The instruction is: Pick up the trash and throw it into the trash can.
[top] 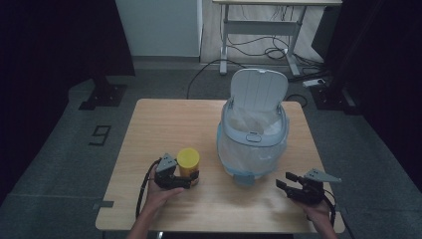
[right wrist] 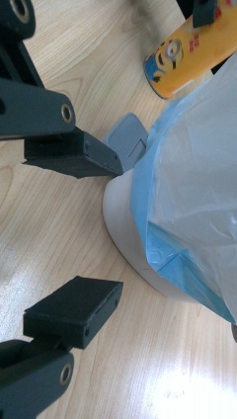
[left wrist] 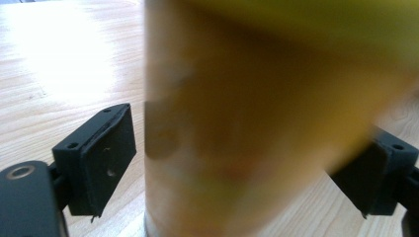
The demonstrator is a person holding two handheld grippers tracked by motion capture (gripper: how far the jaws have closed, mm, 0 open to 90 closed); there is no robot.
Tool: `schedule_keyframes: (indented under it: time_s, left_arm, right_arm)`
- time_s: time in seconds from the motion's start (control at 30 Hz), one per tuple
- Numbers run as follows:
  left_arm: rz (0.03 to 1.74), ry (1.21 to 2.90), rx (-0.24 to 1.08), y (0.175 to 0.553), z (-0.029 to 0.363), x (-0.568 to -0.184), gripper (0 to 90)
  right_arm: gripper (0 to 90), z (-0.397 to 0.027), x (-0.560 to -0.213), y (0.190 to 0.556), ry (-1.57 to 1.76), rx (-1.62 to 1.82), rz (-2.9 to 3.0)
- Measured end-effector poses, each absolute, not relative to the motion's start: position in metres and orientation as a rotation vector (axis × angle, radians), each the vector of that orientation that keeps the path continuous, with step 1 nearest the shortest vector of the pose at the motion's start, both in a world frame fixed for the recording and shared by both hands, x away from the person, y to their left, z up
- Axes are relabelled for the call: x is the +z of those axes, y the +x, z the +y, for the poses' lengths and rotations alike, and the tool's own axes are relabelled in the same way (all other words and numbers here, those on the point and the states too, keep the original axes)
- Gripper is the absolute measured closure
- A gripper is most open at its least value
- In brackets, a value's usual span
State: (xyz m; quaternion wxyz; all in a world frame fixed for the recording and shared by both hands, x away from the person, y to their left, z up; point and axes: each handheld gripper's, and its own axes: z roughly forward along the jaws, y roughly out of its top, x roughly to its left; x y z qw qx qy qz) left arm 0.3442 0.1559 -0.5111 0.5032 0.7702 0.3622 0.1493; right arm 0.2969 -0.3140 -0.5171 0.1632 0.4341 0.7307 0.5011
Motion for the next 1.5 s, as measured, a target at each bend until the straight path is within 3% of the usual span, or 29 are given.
schedule_keyframes:
  time_s: [0.13,0.57,1.5]
  left_arm:
    - [0.878,1.849,0.350,0.347,0.156,-0.513,21.0]
    - [0.862,1.802,0.339,0.341,0.160,-0.504,23.0]
    - [0.792,1.765,0.389,0.320,0.169,-0.438,23.3]
  right_arm:
    - [39.7,-0.312,-0.517,0.297,1.230,1.423,2.093]
    - [39.7,-0.313,-0.518,0.297,1.235,1.425,2.090]
    - [40.0,-0.317,-0.519,0.298,1.257,1.432,2.082]
